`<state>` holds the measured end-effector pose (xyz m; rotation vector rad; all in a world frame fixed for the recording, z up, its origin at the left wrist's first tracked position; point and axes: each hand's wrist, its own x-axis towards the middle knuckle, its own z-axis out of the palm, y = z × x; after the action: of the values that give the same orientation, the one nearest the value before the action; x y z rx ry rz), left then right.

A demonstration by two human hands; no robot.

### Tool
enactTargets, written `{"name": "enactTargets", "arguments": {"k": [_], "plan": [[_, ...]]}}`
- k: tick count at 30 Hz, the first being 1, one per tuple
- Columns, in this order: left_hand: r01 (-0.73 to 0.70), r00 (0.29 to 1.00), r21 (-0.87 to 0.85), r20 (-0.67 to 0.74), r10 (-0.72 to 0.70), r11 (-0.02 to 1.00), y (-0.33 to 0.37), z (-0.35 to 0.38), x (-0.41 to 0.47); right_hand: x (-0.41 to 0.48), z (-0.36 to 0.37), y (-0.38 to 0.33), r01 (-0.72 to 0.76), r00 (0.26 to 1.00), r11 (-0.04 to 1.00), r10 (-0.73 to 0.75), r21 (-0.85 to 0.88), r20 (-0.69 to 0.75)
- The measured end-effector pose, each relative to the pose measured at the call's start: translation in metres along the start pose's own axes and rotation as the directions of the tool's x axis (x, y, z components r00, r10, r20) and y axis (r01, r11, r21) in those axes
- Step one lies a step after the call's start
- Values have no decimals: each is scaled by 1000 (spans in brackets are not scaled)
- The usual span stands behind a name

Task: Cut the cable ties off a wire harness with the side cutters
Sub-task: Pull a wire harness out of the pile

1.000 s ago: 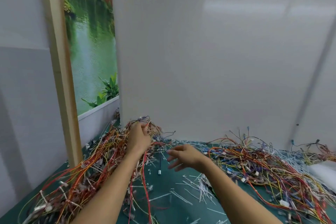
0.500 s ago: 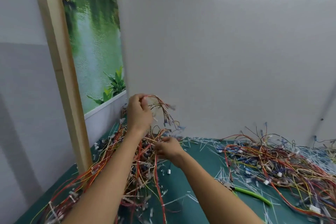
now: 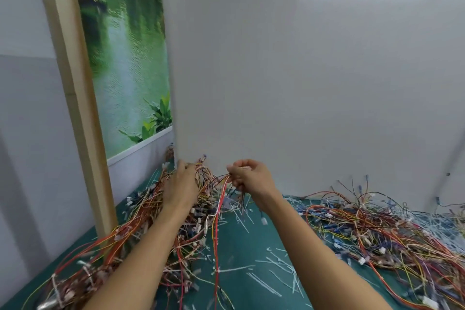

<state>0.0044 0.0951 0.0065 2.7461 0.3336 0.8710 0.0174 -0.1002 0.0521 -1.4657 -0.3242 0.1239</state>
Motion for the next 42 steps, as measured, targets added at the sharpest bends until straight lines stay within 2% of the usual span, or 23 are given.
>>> {"name": "enactTargets", "arguments": {"k": [4, 7, 12, 13, 15, 17, 18, 19, 20, 21, 22, 24, 26, 28, 30, 32, 35, 36, 38, 40, 42], "plan": [[-20, 1000, 27, -9, 20, 999, -1, 4, -2, -12, -12, -11, 102, 987, 994, -95, 43, -131], [74, 994, -133, -72, -84, 988, -15, -1, 9, -19, -32, -17, 143, 967, 989, -134, 25, -216], [206, 968, -148, -113, -224, 967, -33, -8, 14, -31, -64, -28, 111, 970, 990, -126, -83, -207], [213, 967, -103, -117, -224, 972, -30, -8, 13, -33, -68, -30, 113, 967, 989, -131, -97, -218], [141, 977, 44, -170, -132, 989, -15, -8, 6, -35, -74, -35, 147, 953, 981, -176, -130, -248], [-36, 983, 12, -178, 38, 999, 12, -8, -4, -34, -80, -40, 215, 937, 962, -252, -169, -242], [-129, 988, -74, -100, 122, 989, 25, -6, -11, -32, -83, -42, 235, 936, 953, -275, -192, -221], [-190, 979, -174, 40, 199, 966, 37, -4, -17, -30, -86, -42, 234, 943, 948, -276, -218, -188], [-192, 941, -272, 221, 256, 943, 46, 0, -23, -28, -88, -40, 207, 957, 946, -248, -251, -148], [-158, 873, -331, 393, 288, 930, 52, 4, -29, -26, -91, -37, 157, 975, 941, -197, -301, -107], [-131, 806, -344, 509, 302, 930, 56, 9, -33, -24, -95, -31, 97, 989, 922, -133, -374, -72], [-119, 757, -292, 592, 277, 949, 57, 20, -38, -20, -106, -16, -4, 1000, 814, -7, -581, -16], [-106, 732, -194, 649, 209, 975, 56, 29, -39, -18, -116, 1, -39, 985, 632, 152, -774, 75], [-78, 679, -123, 720, 143, 989, 56, 38, -41, -21, -118, 17, -32, 920, 486, 356, -873, 164], [-66, 663, -106, 739, 123, 992, 59, 43, -40, -26, -112, 32, 9, 865, 395, 457, -918, 205], [-59, 697, -158, 701, 154, 986, 63, 40, -37, -27, -110, 43, 50, 871, 408, 429, -912, 240], [-50, 793, -351, 555, 251, 935, 72, 12, -33, -25, -119, 35, -13, 937, 602, 285, -798, 200], [-38, 842, -474, 459, 284, 880, 76, 1, -32, -25, -122, 24, -3, 969, 669, 185, -743, 163], [-73, 920, -724, 217, 326, 686, 89, -23, -35, -23, -125, 0, 67, 998, 776, -54, -627, 40], [-192, 931, -820, 21, 364, 540, 106, -40, -41, -21, -122, -22, 175, 956, 851, -267, -496, -122], [-207, 905, -888, -14, 425, 411, 123, -42, -49, -19, -120, -37, 292, 872, 842, -429, -454, -236]]}}
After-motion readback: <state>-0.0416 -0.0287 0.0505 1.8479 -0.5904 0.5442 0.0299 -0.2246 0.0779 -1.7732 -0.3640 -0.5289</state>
